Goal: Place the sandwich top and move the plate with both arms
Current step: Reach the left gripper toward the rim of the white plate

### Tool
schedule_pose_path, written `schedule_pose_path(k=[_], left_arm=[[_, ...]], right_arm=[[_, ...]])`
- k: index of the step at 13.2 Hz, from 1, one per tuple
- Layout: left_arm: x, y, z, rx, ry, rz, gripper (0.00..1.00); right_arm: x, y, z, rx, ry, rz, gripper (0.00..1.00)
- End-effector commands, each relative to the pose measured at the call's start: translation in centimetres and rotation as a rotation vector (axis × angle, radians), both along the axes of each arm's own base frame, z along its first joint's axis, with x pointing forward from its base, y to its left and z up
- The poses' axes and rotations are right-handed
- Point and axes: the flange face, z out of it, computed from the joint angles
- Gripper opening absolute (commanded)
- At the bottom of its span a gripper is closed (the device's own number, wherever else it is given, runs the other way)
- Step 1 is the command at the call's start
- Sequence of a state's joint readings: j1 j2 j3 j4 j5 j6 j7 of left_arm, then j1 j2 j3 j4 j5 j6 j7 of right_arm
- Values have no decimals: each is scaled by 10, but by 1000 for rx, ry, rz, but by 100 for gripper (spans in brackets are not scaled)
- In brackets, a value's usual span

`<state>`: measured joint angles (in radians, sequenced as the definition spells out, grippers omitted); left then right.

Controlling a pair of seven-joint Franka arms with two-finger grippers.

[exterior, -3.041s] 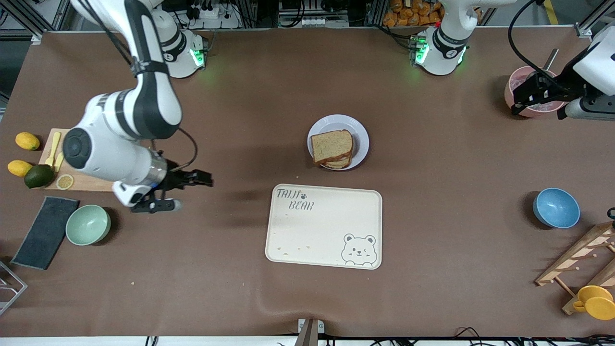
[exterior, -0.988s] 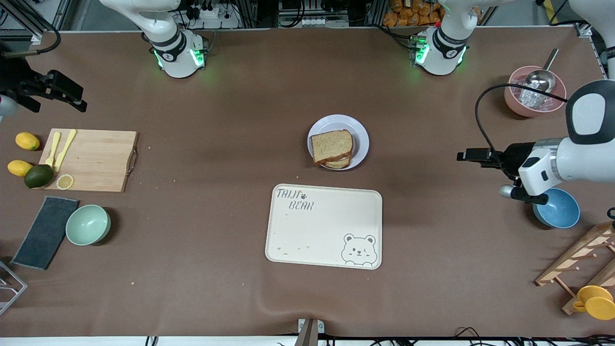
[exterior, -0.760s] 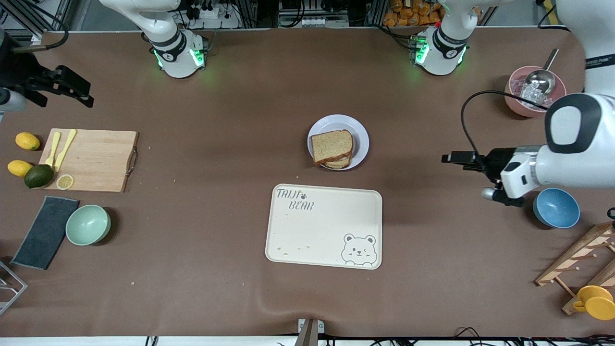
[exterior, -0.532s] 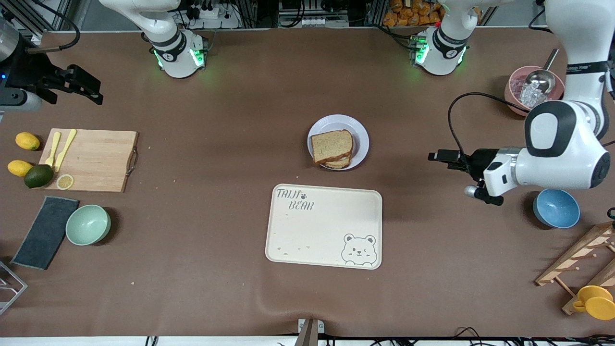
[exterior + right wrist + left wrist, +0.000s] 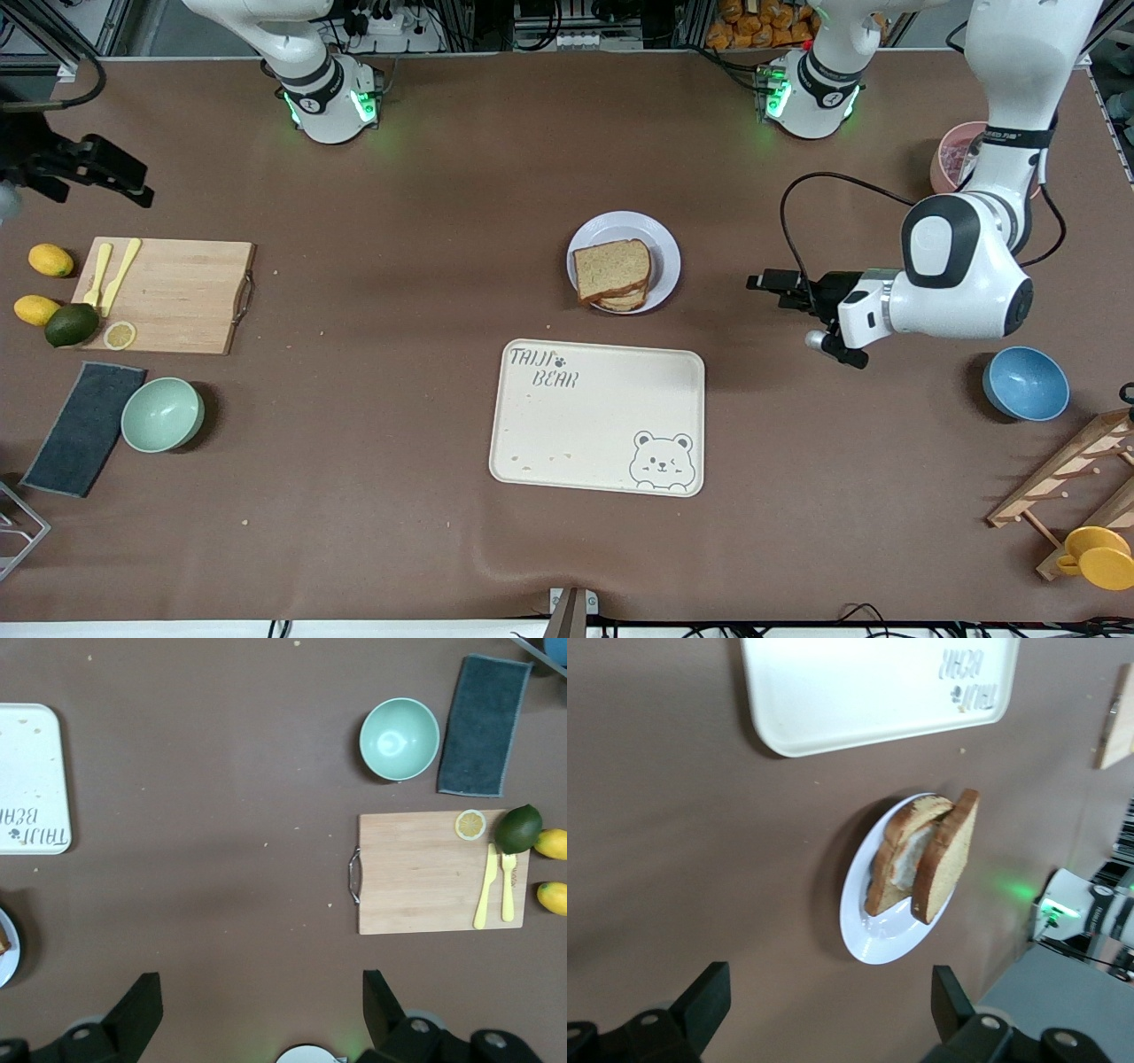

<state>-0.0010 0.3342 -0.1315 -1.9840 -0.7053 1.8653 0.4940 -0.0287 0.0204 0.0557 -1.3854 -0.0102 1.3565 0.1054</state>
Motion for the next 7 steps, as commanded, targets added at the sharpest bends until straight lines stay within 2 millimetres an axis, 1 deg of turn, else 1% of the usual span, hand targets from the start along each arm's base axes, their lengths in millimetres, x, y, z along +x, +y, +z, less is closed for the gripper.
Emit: schedule_pose_path(k=[1,2,3,4,5,6,7], left_arm=[[-24,7,-29,-78,-64,36,100],[-32,2,-46,-95,-109,63,100],[-44,-9,-62,-115,-127,77,100],[-54,-18,-74,-136,-125,89,100],[-61,-29,-82,-151,-107,91,100],[-66,-46,-82,-166,-101,94,100],[-70,-63,-83,-170,-107,113,100]], right_arm=[[9,-40,-6,68,-46,-20,100],[11,-47,-11,95,-57,44,100],[13,-50,-19,96,-57,55,100],[16,-49,-28,93,-61,54,100],[20,-49,-37,88,-72,47,100],[22,-50,-41,88,-74,46,100],[19,-50,-38,89,-72,46,100]])
